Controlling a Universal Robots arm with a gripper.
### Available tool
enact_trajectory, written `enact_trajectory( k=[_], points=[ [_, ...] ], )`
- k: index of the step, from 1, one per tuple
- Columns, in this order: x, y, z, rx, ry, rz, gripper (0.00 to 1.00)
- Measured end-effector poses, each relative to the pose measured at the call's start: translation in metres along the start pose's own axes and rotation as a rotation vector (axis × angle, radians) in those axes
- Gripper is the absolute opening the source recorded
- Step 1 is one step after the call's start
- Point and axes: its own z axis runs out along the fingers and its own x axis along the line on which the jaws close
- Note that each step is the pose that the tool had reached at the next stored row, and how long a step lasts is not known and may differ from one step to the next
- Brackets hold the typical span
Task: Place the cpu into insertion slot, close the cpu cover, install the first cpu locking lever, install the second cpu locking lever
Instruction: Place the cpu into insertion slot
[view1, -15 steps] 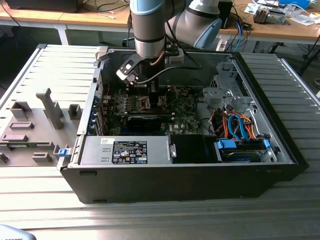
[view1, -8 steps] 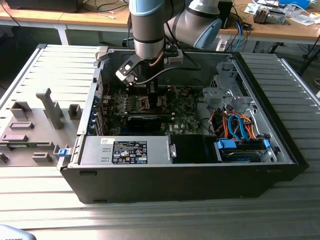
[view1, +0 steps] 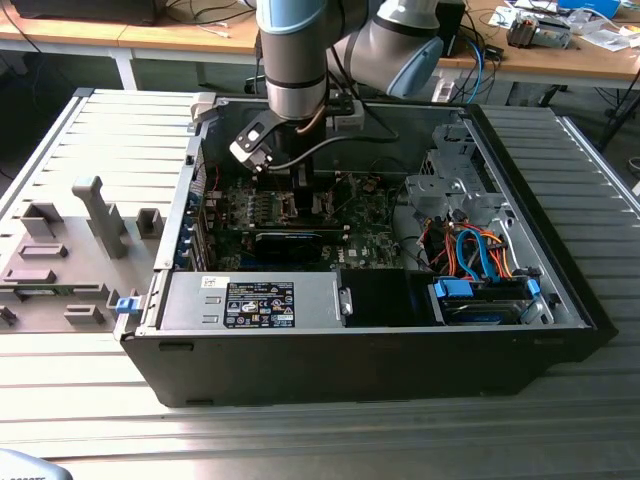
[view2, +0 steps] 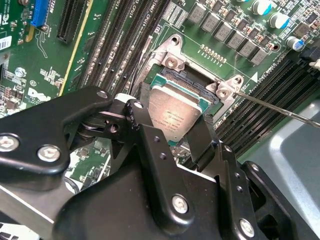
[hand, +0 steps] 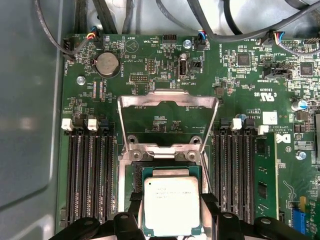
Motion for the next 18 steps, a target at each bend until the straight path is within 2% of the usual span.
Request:
enact_trajectory(
  k=[18],
  points=[
    [0.0028,-0.0005,0.0055,0.0001,-0.0002,0.001,0.55]
  ],
)
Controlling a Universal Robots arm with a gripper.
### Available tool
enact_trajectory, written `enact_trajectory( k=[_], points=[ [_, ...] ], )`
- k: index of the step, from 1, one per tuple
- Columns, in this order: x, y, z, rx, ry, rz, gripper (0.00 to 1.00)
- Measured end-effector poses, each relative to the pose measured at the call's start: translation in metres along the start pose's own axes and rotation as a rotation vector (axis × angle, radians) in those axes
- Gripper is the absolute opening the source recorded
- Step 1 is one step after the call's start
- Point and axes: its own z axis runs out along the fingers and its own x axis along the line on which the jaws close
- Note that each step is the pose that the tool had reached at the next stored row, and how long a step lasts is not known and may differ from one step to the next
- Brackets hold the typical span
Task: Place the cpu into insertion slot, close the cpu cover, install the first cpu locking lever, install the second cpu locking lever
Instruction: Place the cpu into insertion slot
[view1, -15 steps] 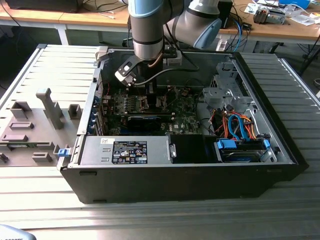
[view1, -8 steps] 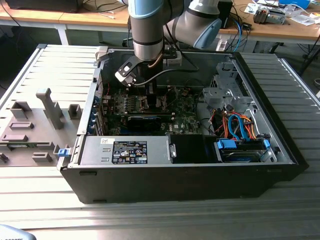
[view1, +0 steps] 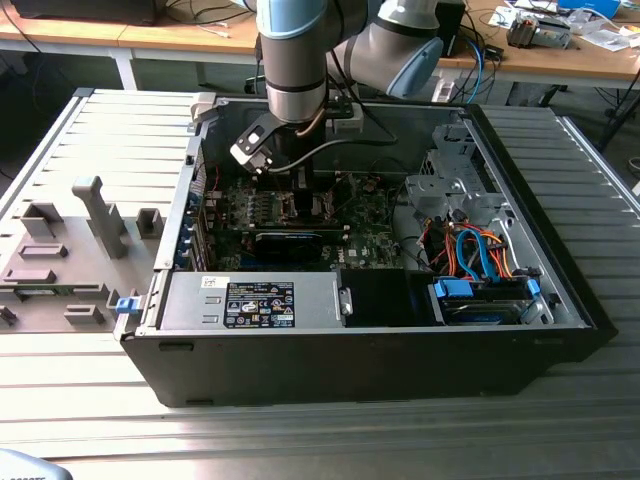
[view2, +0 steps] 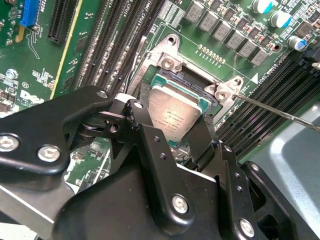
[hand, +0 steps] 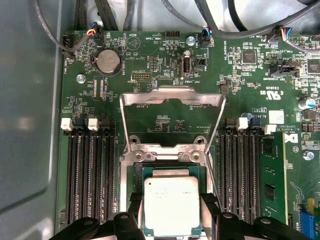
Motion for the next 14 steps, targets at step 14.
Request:
enact_trajectory(
  k=[14],
  points=[
    [0.0025,-0.0004,0.0035,0.0006,-0.0011,0.010,0.55]
  ],
)
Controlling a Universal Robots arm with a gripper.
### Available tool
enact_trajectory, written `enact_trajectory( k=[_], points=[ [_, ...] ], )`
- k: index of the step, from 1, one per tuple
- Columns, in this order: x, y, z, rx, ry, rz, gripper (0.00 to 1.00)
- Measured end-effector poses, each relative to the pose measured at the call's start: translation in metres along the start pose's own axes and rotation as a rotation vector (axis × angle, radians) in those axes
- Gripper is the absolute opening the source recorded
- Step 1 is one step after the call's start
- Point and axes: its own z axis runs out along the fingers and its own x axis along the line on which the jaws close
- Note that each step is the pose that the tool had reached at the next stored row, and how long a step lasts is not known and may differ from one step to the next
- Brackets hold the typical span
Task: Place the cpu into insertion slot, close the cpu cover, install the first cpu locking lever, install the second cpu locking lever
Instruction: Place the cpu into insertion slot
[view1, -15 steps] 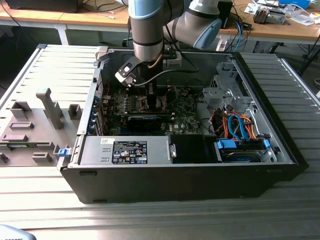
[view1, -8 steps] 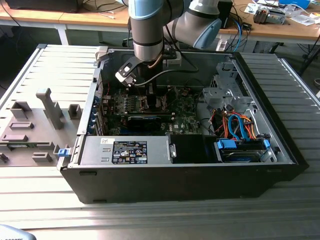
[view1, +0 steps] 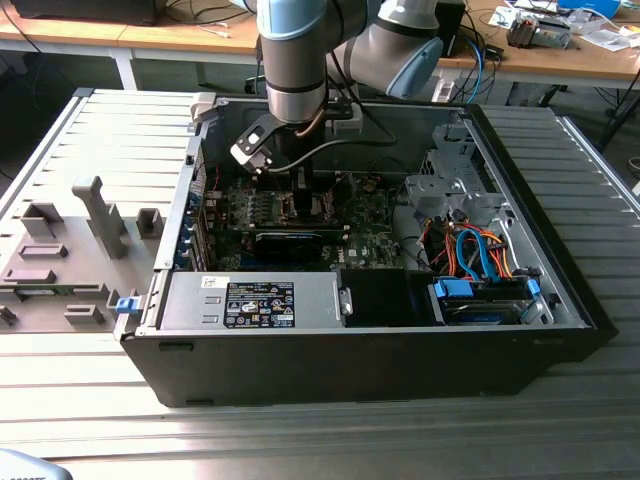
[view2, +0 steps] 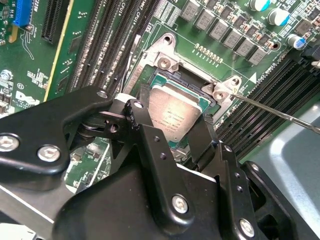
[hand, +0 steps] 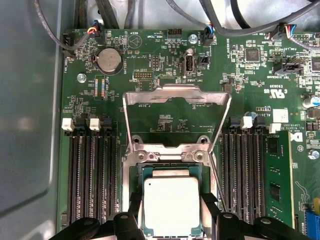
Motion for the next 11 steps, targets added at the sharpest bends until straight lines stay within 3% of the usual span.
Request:
enact_trajectory(
  k=[11],
  points=[
    [0.0002,0.0002,0.0008,-0.0010,0.0011,0.001,0.55]
  ],
)
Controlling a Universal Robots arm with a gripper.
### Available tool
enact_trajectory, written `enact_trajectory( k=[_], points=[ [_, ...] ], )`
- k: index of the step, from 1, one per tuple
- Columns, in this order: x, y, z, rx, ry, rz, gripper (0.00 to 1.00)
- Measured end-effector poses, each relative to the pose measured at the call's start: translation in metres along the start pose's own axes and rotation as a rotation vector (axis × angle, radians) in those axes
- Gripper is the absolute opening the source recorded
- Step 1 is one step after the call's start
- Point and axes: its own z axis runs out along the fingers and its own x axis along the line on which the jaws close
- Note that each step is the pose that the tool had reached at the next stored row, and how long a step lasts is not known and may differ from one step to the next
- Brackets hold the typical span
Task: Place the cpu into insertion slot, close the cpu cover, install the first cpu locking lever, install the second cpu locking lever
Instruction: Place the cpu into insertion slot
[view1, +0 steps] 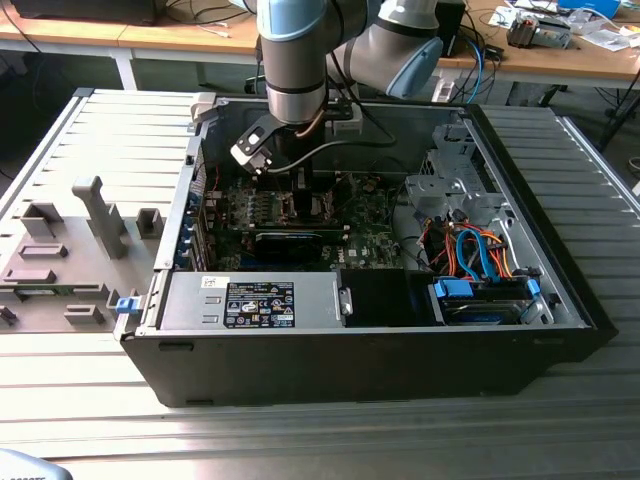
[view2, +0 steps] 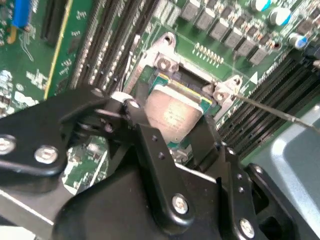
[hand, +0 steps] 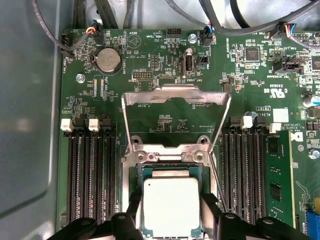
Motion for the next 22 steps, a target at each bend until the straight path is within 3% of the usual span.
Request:
enact_trajectory(
  k=[1,8,12,16,17,18,19,22],
  points=[
    [0.0000,0.0000,-0.0001,0.0003,-0.0003,0.000,0.62],
    [-0.0002,0.0000,-0.0011,0.0008,-0.0010,0.000,0.62],
    [-0.0005,0.0011,-0.0137,0.0007,0.0037,0.000,0.62],
    [-0.0004,0.0013,-0.0147,0.0007,0.0041,0.000,0.60],
    [-0.0004,0.0014,-0.0148,0.0018,0.0039,0.000,0.54],
    [-0.0004,0.0038,-0.0144,0.0184,0.0038,0.001,0.36],
    [-0.0004,0.0067,-0.0132,0.0409,0.0038,0.000,0.29],
    [-0.0003,0.0096,-0.0111,0.0682,0.0037,0.000,0.29]
  ],
)
